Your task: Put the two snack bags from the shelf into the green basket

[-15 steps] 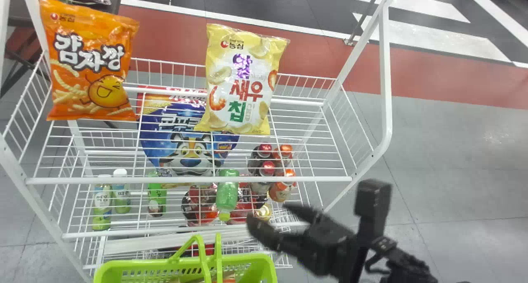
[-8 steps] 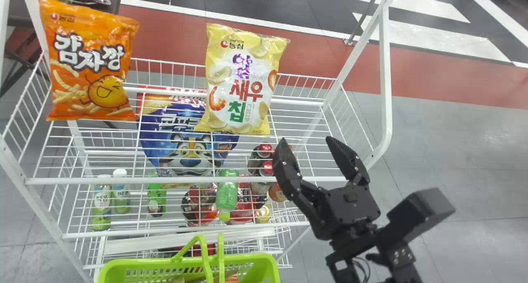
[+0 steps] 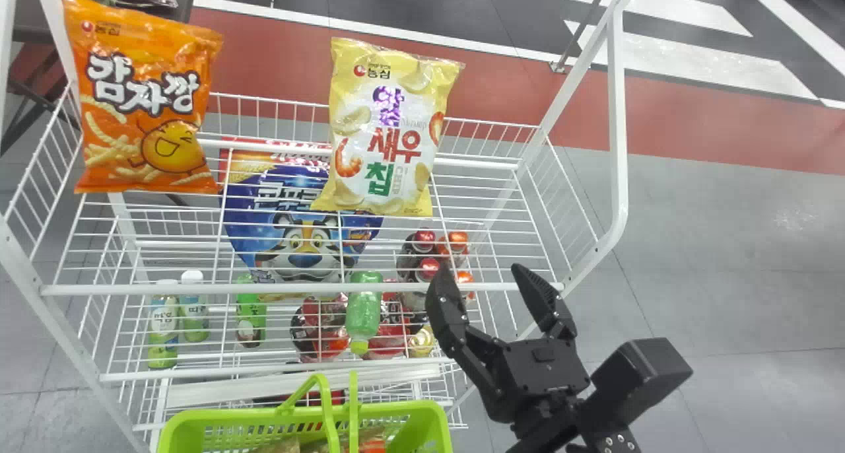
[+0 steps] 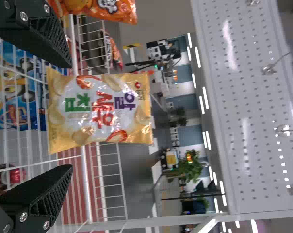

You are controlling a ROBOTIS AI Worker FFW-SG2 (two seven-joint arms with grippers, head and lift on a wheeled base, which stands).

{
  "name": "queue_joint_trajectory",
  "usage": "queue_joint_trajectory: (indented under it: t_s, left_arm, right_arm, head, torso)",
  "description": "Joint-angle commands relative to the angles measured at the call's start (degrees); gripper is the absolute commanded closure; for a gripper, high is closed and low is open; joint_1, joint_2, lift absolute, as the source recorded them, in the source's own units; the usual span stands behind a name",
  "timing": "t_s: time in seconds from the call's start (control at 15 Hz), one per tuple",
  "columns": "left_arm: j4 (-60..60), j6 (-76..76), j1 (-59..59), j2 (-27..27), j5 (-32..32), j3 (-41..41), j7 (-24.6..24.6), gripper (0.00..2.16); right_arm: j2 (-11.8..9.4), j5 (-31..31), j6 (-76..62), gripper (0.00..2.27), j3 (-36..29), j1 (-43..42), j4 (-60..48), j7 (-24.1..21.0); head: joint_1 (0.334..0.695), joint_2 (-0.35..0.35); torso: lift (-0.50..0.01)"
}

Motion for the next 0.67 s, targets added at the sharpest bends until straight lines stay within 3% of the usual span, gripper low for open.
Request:
queue_joint_trajectory:
  t_s: [0.0,0.6]
  left_arm:
    - [-0.07,0.0,0.0,0.22,0.01,0.0,0.01,1.69]
    - [0.37,-0.7,0.0,0.4,0.36,-0.09,-0.08,1.69]
  right_arm:
    - [0.36,0.75,3.28,0.08,-0.08,0.27,-1.53,-0.07]
    - [0.36,2.34,0.47,0.11,-0.17,0.62,-1.44,0.02]
  head:
    - [0.695,-0.35]
    - [0.695,-0.35]
  torso:
    - [-0.011]
    - [-0.011]
